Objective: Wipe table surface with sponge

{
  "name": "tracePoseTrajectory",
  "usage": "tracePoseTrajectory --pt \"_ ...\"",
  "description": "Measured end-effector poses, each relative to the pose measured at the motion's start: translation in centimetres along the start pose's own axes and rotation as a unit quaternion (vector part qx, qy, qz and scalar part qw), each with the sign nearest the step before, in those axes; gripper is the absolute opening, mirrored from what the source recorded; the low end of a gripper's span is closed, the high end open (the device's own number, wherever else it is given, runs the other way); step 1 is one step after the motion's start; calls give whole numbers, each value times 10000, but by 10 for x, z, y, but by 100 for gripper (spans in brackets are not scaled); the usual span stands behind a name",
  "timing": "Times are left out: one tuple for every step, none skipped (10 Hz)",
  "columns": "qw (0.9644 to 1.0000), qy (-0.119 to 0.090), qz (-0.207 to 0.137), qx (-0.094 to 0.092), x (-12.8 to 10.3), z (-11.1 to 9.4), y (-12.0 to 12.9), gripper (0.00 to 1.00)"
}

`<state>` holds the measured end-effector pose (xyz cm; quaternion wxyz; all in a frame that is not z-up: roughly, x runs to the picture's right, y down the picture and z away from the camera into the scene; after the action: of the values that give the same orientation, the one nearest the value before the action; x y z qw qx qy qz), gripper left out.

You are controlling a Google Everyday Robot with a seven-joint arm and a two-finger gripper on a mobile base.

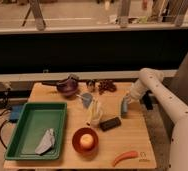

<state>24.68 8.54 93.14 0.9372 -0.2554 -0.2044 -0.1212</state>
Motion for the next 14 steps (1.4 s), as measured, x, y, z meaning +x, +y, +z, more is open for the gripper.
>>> tracePoseTrajectory --pt "10000 43 73 46 8 -4 5 0" --pt "9999 72 101 72 11 -6 7 0" --pt "9998 113 130 109 14 -7 7 0" --pt "9996 149 168 166 19 -8 5 0" --pt "9995 156 196 208 22 -8 2 0" --pt "9994 146 195 237 22 -8 -2 0" --pt "9995 131 143 253 18 -5 -11 0" --pt "9996 113 90 253 11 1 -21 0" --pt "9997 83 40 236 4 9 -32 0" --pt "9998 43 -7 207 -4 16 -40 0" --pt "9998 10 -60 175 -8 21 -44 0" --pt "9999 -8 -107 120 -13 26 -46 0" --pt "9998 -53 -181 89 -23 32 -52 0" --pt "9995 -118 -282 24 -35 39 -56 0"
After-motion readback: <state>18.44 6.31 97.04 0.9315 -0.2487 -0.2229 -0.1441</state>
